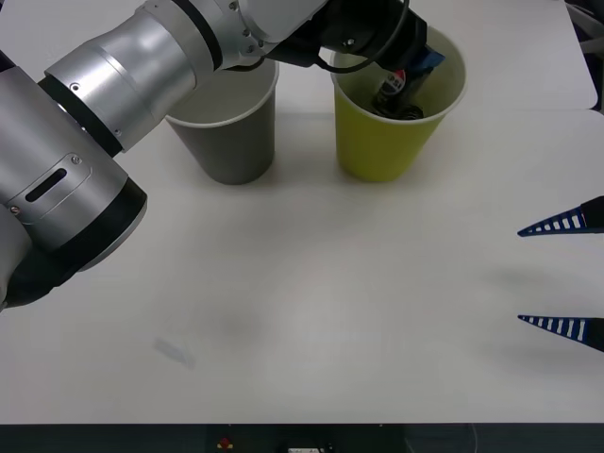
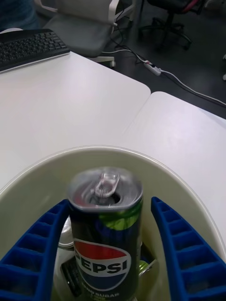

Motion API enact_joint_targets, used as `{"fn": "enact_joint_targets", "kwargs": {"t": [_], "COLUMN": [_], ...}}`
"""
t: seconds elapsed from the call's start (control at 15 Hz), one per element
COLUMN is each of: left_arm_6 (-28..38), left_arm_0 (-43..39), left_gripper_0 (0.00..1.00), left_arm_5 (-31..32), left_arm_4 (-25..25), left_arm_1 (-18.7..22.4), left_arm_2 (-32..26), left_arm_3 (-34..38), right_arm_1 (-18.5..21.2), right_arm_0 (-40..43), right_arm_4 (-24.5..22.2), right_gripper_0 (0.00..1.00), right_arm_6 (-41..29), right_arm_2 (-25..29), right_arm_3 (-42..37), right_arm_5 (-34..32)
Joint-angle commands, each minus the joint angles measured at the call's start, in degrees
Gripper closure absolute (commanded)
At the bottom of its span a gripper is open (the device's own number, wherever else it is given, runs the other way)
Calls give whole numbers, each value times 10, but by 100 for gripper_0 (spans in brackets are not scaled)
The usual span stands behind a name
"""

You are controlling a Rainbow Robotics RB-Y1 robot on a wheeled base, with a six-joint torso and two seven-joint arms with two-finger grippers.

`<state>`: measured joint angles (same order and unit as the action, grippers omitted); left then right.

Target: Put the can into the green bin and the plastic bottle into the gray bin

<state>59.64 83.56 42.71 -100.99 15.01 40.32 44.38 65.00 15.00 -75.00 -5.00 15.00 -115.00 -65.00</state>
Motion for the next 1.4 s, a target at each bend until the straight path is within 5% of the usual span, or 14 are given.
{"fn": "enact_joint_targets", "kwargs": {"t": [0.07,0.47,1.13,1.4], "left_arm_6": [-6,-19,-23,-52], "left_arm_0": [-1,-45,-264,-357], "left_gripper_0": [0,0,0,0], "left_arm_5": [0,1,4,190], "left_arm_4": [2,25,68,67], "left_arm_1": [1,55,252,283], "left_arm_2": [-4,-26,-100,-245], "left_arm_3": [7,94,448,535], "right_arm_1": [0,0,0,0], "right_arm_0": [0,0,0,0], "right_arm_4": [0,0,0,0], "right_gripper_0": [0,0,0,0], "right_arm_6": [0,0,0,0], "right_arm_2": [0,0,0,0], "right_arm_3": [0,0,0,0], "right_arm_5": [0,0,0,0]}}
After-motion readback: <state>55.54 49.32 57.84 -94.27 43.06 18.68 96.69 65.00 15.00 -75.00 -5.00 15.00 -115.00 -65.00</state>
